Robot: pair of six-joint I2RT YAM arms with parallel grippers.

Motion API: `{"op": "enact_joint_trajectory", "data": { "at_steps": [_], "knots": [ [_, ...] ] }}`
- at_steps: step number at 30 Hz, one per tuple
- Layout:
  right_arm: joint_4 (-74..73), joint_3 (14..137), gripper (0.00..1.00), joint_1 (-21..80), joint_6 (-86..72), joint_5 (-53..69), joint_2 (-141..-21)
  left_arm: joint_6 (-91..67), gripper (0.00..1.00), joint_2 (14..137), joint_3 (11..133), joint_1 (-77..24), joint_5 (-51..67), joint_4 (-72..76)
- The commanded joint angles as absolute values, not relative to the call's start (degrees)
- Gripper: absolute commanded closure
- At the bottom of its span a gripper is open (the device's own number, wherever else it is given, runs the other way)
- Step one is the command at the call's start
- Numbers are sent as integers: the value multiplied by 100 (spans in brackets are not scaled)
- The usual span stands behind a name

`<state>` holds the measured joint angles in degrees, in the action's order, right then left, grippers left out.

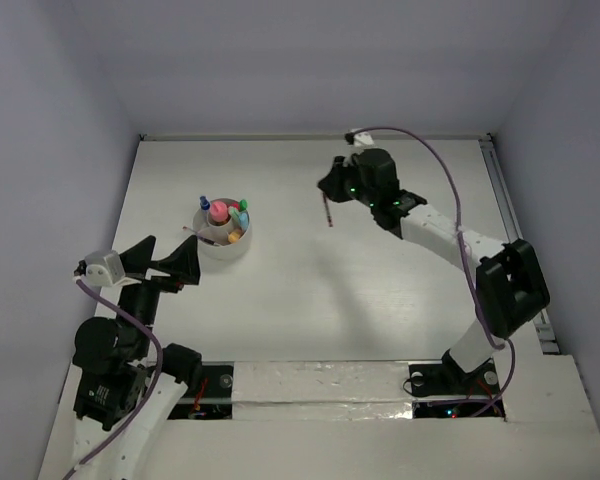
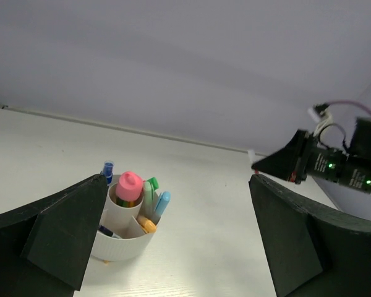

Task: Sort the stationery into containers
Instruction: Pick up the pen from the center of the board, then place the pen in the storage box.

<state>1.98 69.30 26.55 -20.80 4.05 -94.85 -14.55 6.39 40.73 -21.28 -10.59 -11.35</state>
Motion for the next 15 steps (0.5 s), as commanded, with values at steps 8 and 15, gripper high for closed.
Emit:
{"op": "enact_joint_trajectory", "data": {
  "at_steps": [8,15],
  "knots": [
    [2609,8937,100,4692,-774,2433,-10862,-1433,1,1055,4034,-1548,-738,-738],
    [2795,10282,100,5141,-677,3102,-12021,-1415,1,1178,4034,-1380,-650,-721]
  ]
}}
